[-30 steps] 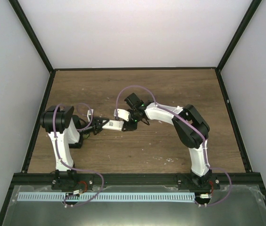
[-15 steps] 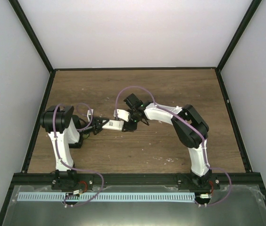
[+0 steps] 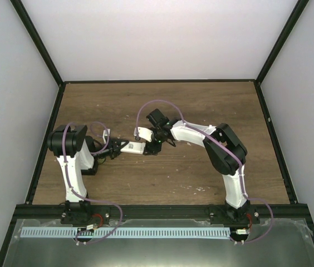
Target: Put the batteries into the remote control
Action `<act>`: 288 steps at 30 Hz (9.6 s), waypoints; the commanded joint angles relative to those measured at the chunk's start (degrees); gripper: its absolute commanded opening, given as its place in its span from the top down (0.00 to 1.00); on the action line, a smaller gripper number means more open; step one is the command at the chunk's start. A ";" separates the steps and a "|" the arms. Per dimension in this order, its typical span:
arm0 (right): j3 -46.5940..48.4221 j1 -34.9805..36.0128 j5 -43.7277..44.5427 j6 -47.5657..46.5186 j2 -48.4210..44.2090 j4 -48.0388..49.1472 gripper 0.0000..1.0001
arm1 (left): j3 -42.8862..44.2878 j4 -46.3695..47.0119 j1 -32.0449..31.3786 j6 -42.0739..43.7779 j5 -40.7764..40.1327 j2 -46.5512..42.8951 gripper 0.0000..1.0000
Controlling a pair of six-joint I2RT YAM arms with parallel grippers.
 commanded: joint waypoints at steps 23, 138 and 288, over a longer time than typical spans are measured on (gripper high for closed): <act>1.99 -1.88 3.72 0.08 -3.74 1.17 0.23 | -1.00 3.69 0.43 0.64 -2.35 3.90 1.00; 4.80 -2.05 8.46 5.43 9.38 3.16 0.26 | -0.29 3.69 1.49 1.12 2.28 2.51 1.00; -8.96 -1.15 -5.82 -1.48 -0.90 13.95 0.55 | 3.62 -31.70 -1.26 22.90 1.22 -9.51 1.00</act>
